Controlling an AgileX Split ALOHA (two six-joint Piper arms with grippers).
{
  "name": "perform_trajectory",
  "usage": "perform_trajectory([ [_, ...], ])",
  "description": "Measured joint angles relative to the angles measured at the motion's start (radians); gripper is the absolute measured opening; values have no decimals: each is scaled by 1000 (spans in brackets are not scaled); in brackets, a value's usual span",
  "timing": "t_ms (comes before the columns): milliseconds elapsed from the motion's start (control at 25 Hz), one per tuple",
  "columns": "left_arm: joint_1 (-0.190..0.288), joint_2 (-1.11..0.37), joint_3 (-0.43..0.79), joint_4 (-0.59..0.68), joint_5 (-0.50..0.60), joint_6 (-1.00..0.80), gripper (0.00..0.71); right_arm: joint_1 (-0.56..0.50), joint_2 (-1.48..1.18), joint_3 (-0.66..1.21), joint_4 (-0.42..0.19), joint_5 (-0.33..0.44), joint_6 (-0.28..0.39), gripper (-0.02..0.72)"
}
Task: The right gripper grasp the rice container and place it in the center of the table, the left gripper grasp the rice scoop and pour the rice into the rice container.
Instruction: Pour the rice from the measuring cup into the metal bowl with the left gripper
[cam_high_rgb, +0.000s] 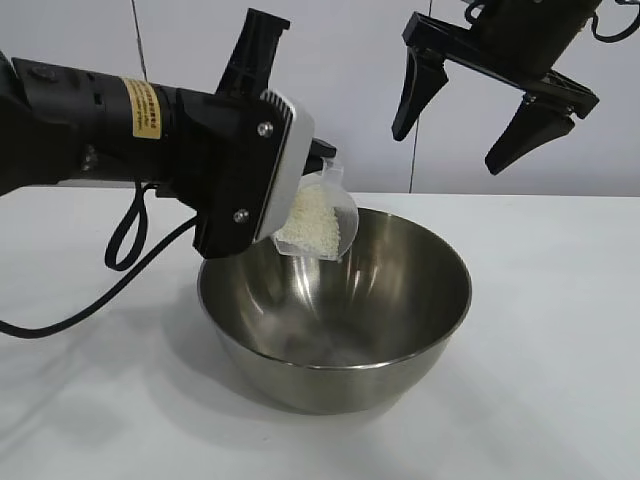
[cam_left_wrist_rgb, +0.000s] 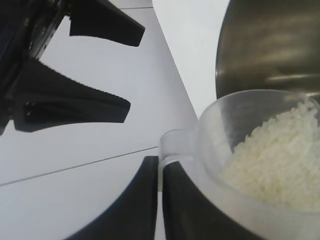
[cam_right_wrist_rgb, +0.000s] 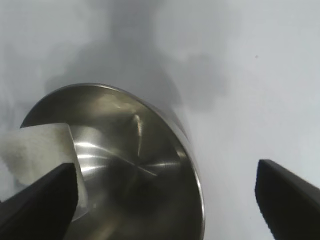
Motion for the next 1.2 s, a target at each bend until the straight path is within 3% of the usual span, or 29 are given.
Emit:
perform_trajectory([
  [560,0,4,-3,13,-23,143,12,0,0,0,-2,14,-15,660],
  [1200,0,4,-95,216,16,153,12,0,0,0,-5,14,-25,660],
])
